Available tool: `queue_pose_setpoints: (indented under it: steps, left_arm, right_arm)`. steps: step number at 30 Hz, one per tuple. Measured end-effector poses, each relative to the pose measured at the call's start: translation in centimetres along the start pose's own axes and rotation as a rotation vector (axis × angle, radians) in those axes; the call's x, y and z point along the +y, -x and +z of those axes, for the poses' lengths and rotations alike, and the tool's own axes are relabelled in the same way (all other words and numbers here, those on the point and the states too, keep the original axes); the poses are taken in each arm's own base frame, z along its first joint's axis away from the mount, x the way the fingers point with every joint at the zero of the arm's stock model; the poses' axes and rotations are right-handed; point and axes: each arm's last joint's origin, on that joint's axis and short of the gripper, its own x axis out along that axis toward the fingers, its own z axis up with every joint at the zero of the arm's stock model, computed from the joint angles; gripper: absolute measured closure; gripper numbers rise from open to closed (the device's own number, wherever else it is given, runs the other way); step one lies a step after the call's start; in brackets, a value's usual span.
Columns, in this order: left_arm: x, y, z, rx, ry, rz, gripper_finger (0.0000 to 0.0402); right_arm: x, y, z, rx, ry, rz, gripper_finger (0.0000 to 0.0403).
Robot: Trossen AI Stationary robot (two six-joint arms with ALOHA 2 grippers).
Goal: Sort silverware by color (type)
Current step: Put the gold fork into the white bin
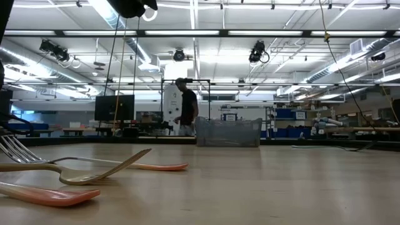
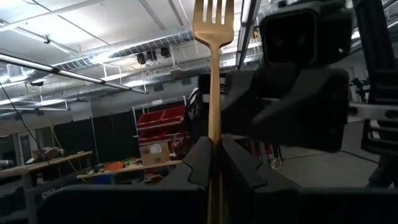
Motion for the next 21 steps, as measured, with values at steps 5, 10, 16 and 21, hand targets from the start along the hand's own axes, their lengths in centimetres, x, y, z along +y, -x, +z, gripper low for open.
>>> queue_pose_setpoints:
  steps: [5,10,16,21]
  left_arm:
    - [0.0,0.0,0.1,-0.01,0.003,0.001,0.0372]
    - [-0.2,0.1,0.5,-0.042,0.012,0.003,0.0372]
    - [-0.1,0.1,0.8,-0.075,0.019,0.012,0.0372]
    - [-0.1,0.1,0.8,-0.071,0.018,0.012,0.0372]
  right_arm:
    - [-0.6,-1.0,0.7,-0.037,-0.003,0.003,0.0275]
    - [-0.9,-1.6,1.3,-0.082,-0.003,0.038,0.0275]
    - [-1.4,-2.4,1.5,-0.098,0.001,0.037,0.0295]
    - [-1.6,-3.0,1.5,-0.114,-0.004,0.085,0.0336]
